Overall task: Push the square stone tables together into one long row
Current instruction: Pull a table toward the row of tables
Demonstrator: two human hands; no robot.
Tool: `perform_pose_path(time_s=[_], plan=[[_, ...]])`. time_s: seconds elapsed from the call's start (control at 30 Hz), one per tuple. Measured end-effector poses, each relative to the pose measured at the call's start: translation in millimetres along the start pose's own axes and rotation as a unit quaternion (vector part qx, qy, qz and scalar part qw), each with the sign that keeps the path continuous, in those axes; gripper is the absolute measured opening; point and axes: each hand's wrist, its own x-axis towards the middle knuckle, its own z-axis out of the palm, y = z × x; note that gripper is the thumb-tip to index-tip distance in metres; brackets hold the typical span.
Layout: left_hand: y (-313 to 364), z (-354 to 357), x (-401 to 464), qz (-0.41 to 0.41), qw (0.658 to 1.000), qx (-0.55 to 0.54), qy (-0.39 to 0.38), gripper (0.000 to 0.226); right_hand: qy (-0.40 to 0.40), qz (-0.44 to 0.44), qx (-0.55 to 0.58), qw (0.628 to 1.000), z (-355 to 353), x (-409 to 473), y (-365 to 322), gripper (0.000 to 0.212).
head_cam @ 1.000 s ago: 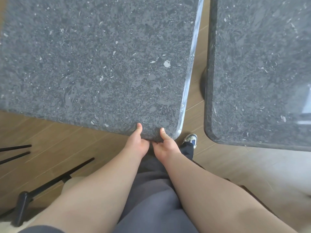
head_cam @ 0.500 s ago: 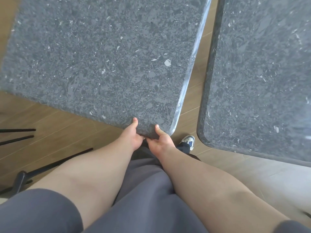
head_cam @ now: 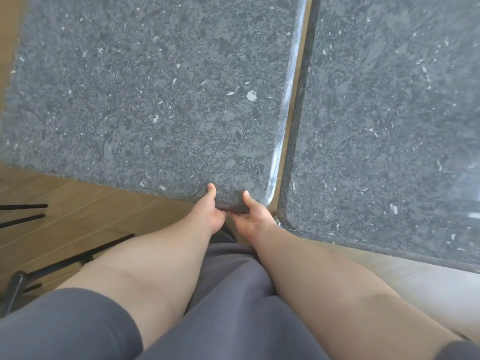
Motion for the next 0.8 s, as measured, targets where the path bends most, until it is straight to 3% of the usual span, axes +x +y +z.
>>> perform_pose_path(time_s=[0.37,0.7,0.8], plan=[[-7,13,0,0.006,1.000,-0.022,0.009,0.043,0.012,0.014,-0.024,1.000,2,-10,-14,0.047],[-6,-8,4,-0.012,0.996,-0.042,-0.074,0.040,-0.021,-0.085,0.001,0.996,-5,-5,9,0.025],[-3,-11,2,-0.027,0.994,-0.032,-0.103,0.036,-0.021,-0.125,0.000,0.992,-6,-2,16,0.032]])
